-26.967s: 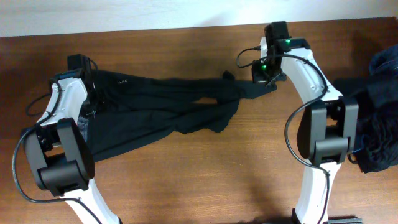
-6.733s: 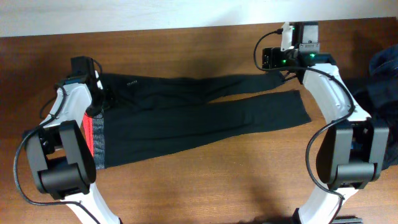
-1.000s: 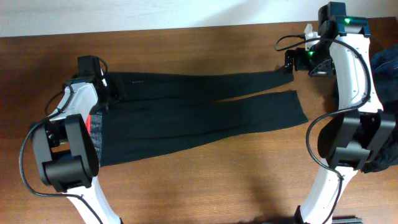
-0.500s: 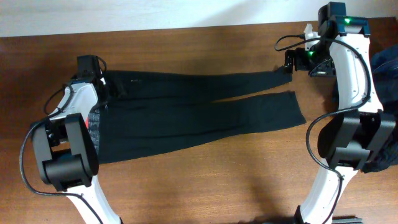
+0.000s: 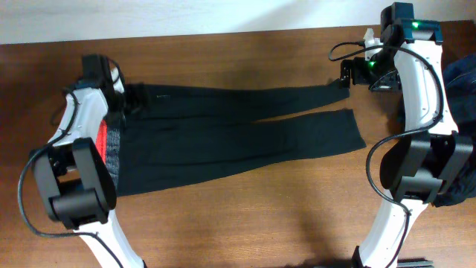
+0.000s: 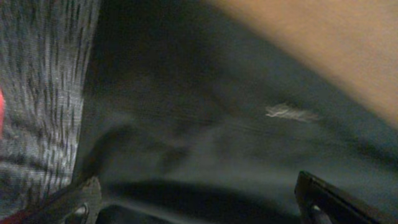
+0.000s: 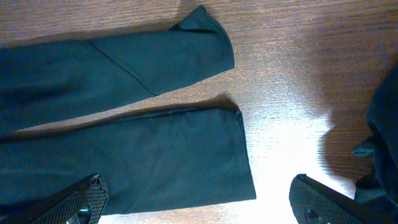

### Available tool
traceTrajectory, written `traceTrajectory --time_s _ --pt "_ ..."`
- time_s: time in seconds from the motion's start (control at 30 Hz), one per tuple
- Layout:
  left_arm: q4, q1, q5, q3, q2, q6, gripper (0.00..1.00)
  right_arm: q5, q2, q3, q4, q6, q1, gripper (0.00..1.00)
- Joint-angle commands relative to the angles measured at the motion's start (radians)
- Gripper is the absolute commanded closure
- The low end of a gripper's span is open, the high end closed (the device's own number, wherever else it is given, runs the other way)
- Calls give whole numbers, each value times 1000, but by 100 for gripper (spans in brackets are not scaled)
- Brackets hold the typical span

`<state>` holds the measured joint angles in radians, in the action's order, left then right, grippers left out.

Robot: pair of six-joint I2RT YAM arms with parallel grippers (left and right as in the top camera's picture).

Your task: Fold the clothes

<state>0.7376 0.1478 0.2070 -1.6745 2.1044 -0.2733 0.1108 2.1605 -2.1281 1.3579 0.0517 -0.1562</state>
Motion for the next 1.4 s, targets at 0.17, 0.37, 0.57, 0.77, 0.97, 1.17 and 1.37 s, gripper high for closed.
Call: traceTrajectory --time_s 0.17,0.37,0.57,0.77,0.97,1.17,1.37 --pt "149 -1 -159 -193 -315 -2 1 12 -8 -5 0 -7 -1 1" --pt "216 -1 -220 -187 -331 -2 1 12 -8 -5 0 -7 -1 1" --pt "225 -1 -234 -174 -309 -2 1 12 -8 -5 0 -7 -1 1" --pt "229 -1 -233 -174 -301 -2 1 12 -8 -5 0 -7 -1 1" --pt "229 -1 -233 -174 -301 -2 0 12 -8 -5 0 -7 -1 1" --pt "229 -1 -233 -174 -301 -2 1 12 -8 -5 0 -7 -1 1" --pt "229 -1 -233 -174 -301 -2 1 12 -8 -5 0 -7 -1 1"
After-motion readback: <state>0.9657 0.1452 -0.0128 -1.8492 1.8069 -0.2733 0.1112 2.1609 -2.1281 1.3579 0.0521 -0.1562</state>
